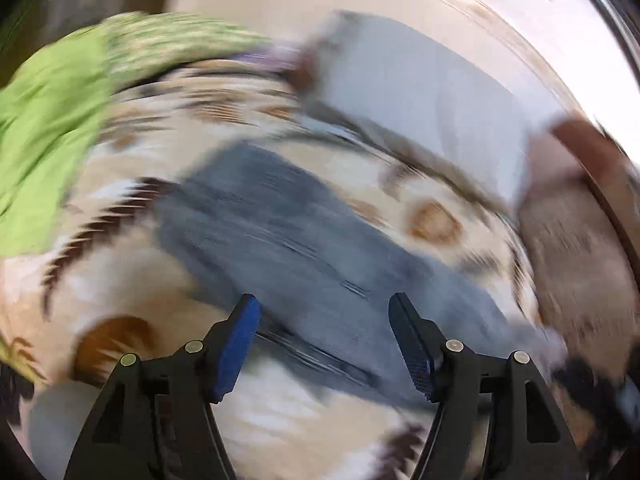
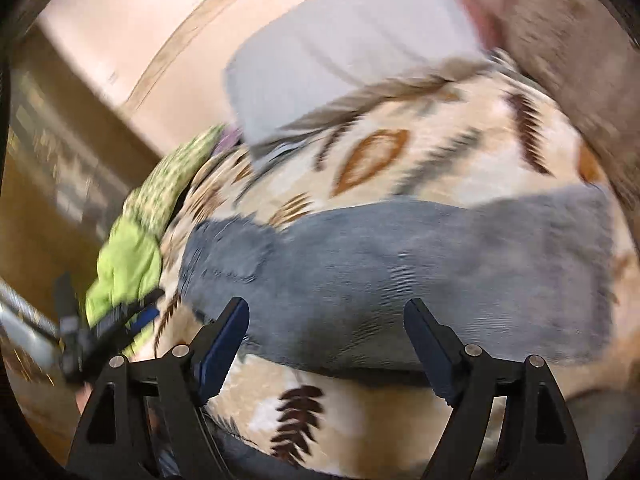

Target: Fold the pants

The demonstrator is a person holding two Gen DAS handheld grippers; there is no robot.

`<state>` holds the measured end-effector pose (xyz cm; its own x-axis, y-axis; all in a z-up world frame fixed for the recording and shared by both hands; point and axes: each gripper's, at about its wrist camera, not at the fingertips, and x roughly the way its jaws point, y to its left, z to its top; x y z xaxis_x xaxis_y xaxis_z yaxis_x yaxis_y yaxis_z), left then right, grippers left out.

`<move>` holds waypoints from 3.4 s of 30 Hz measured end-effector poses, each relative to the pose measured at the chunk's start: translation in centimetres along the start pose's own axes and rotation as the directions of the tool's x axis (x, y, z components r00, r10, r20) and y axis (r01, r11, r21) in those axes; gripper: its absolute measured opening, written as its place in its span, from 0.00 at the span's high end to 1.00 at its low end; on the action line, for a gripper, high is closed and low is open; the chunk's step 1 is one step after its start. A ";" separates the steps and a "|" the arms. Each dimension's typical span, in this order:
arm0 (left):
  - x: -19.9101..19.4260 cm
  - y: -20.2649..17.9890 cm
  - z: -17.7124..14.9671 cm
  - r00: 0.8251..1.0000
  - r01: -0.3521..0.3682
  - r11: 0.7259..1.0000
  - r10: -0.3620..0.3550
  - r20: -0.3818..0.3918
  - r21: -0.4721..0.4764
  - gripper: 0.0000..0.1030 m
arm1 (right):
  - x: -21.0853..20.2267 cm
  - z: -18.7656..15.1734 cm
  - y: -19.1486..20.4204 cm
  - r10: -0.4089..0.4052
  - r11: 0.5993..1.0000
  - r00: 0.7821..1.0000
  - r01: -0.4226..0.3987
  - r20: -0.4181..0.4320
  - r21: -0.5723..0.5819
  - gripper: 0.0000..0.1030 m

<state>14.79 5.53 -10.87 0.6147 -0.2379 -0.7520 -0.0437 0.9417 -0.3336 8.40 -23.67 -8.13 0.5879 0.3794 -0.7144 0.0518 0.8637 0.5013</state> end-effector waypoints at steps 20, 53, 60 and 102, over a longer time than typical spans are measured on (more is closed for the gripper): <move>9.4 -23.6 -9.2 0.960 0.266 0.678 -0.123 -0.252 0.685 0.37 | -3.2 1.5 -19.8 -0.115 0.928 0.987 0.148 -0.116 0.341 0.25; 18.2 -26.9 -12.0 0.930 0.339 0.669 -0.132 -0.342 0.662 0.91 | 1.7 3.6 -23.0 -0.083 0.892 0.971 0.174 -0.226 0.418 0.82; 15.3 -25.0 -9.5 0.880 0.452 0.712 -0.255 -0.401 0.538 0.77 | -1.4 4.0 -20.3 -0.107 0.929 0.988 0.139 -0.111 0.343 0.89; 17.9 -28.9 -12.1 0.818 0.543 0.483 -0.122 -0.562 0.687 0.41 | -3.6 2.9 -23.4 -0.138 0.916 0.989 0.145 -0.045 0.373 0.36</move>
<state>17.54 -28.82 -21.59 0.0661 -0.4429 -0.8941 0.8539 0.4887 -0.1789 7.40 -46.17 -15.89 0.5379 0.2711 -0.7982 0.4338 0.7229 0.5378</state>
